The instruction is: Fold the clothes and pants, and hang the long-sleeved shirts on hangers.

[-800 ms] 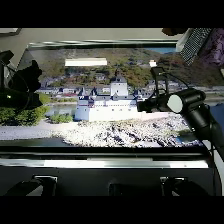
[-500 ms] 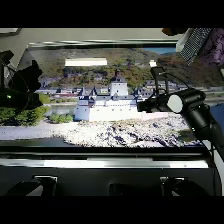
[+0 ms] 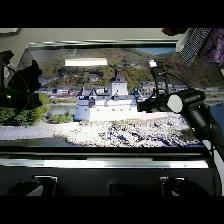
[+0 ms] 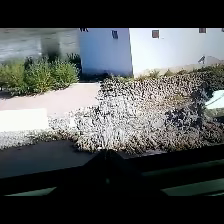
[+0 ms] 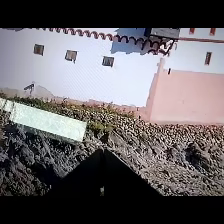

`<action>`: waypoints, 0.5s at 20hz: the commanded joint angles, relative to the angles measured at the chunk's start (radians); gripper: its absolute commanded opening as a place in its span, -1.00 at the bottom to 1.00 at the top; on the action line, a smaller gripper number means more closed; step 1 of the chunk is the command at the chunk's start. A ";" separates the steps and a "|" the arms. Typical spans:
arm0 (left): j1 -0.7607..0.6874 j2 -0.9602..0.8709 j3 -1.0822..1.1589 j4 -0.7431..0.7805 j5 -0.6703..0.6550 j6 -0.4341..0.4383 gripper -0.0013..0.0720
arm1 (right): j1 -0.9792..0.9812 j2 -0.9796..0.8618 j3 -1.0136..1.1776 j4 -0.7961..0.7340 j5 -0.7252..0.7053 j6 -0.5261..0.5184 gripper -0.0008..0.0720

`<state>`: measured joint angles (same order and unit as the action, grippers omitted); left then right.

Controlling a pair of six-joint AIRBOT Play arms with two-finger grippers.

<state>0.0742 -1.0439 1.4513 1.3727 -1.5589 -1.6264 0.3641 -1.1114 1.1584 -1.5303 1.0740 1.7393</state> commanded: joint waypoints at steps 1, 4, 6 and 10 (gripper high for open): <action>-0.001 0.001 0.000 0.000 0.000 0.000 -0.92 | 0.001 0.001 0.001 0.000 0.000 0.000 -0.89; -0.001 0.001 0.000 0.000 0.000 0.000 -0.92 | 0.001 0.001 0.001 0.000 0.000 0.000 -0.89; -0.001 0.001 0.000 0.000 0.001 0.000 -0.92 | 0.001 0.001 0.001 0.000 0.000 0.000 -0.89; 0.001 -0.012 -0.001 0.088 0.048 -0.052 0.53 | 0.001 0.001 0.001 0.000 0.000 0.000 -0.89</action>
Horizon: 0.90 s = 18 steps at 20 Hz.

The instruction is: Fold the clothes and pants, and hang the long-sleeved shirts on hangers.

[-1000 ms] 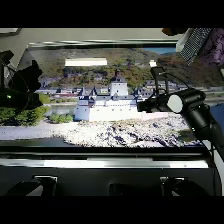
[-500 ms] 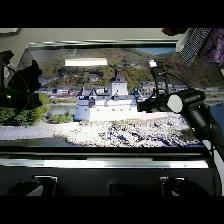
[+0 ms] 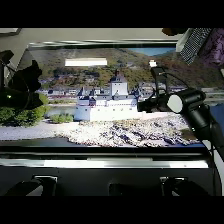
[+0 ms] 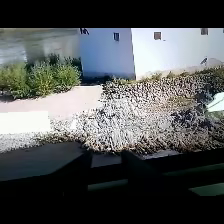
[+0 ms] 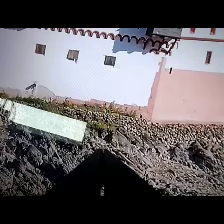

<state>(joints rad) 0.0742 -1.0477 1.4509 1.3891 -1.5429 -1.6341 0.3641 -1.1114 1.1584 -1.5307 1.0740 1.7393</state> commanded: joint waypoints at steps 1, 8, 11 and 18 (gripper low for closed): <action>0.003 -0.019 0.000 0.156 0.051 -0.095 1.00 | 0.001 0.001 0.001 0.000 0.000 0.000 -0.89; 0.344 -0.404 0.056 0.335 0.600 -0.316 1.00 | 0.001 0.001 0.001 0.000 0.000 0.000 -0.89; 0.430 -0.660 0.148 0.313 0.709 -0.315 1.00 | 0.001 0.001 0.001 0.000 0.000 0.000 -0.89; 0.464 -1.001 0.403 0.312 0.952 -0.394 1.00 | 0.001 0.001 0.001 0.000 0.000 0.000 -0.89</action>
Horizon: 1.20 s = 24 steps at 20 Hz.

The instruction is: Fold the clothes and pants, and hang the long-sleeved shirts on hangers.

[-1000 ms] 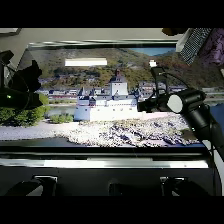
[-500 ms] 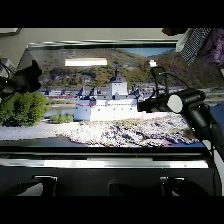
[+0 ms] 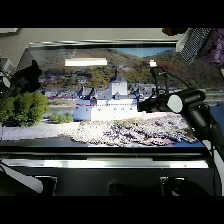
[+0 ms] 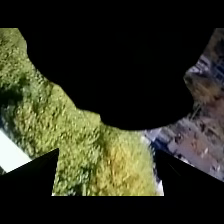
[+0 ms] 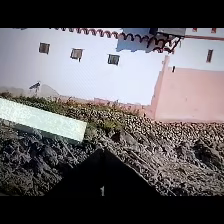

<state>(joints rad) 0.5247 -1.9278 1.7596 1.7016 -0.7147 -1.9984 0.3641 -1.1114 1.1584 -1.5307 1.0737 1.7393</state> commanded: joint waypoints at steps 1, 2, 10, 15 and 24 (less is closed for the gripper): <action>0.011 -0.149 0.126 0.000 0.145 -0.030 1.00 | 0.001 0.001 0.001 0.000 0.001 0.000 -0.89; 0.012 -0.172 0.148 0.000 0.169 -0.030 1.00 | 0.001 0.001 0.001 0.000 0.000 0.000 -0.89; 0.022 -0.211 0.187 -0.002 0.109 -0.069 -0.92 | 0.001 0.001 0.001 0.000 0.000 0.000 -0.89; -0.021 -0.105 0.214 -0.321 -0.104 0.251 -0.93 | 0.001 0.001 0.001 0.000 0.000 0.000 -0.89; -0.396 0.179 0.214 -0.663 -0.553 0.409 -0.94 | 0.001 0.001 0.001 0.000 0.000 0.000 -0.89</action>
<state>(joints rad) 0.2543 -1.8263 1.9728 1.1118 -1.1118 -1.5959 0.3641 -1.1114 1.1584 -1.5303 1.0737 1.7393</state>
